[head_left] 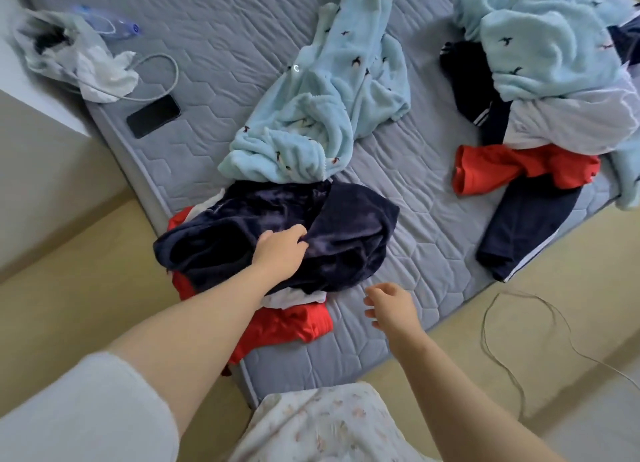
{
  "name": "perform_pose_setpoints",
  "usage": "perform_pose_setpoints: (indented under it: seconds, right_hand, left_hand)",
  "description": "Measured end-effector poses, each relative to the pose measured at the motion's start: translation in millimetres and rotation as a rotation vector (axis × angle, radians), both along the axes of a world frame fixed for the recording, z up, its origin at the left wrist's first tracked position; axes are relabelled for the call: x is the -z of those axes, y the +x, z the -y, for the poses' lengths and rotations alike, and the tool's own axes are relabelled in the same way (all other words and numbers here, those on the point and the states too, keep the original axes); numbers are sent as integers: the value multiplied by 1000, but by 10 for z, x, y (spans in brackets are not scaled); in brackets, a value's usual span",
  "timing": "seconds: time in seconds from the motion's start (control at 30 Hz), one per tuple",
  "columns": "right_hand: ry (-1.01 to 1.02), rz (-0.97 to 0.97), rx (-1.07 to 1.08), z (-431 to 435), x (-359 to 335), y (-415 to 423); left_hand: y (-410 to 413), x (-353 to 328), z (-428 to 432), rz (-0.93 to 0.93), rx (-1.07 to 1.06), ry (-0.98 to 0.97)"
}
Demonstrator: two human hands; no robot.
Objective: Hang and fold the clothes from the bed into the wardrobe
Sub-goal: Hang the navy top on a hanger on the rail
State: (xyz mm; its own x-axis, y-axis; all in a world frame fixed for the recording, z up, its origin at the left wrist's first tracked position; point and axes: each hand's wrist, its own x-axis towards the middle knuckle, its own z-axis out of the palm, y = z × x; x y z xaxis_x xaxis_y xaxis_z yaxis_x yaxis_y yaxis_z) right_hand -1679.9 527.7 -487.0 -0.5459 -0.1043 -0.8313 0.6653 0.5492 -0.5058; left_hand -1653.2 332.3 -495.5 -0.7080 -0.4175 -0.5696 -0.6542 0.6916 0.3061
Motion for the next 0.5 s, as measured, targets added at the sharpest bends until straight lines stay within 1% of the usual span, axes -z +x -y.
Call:
perform_pose_setpoints:
  seconds: [0.07,0.1,0.17,0.23,0.4,0.47,0.5]
  right_hand:
    - [-30,-20,-4,97,-154,111]
    - [-43,-37,-3,156,-238,166]
    - [-62,-82,-10,282,-418,319]
    - [-93,-143,-22,422,-601,490]
    - [-141,-319,-142,739,-1031,1055]
    - [-161,-362,-178,867,-1135,1297]
    - [-156,-385,-213,936,-1176,1419]
  left_hand:
    - [190,-232,-9,-169,-302,168]
    - [299,-359,-4,-260,-384,202]
    - [575,-599,18,-385,-391,203]
    - [856,-807,100,-482,-419,254]
    - [1535,-1312,526,-675,-584,330]
    - [1793,-1510,661,-758,-648,455]
    - [1920,-1595,712,-761,-651,530]
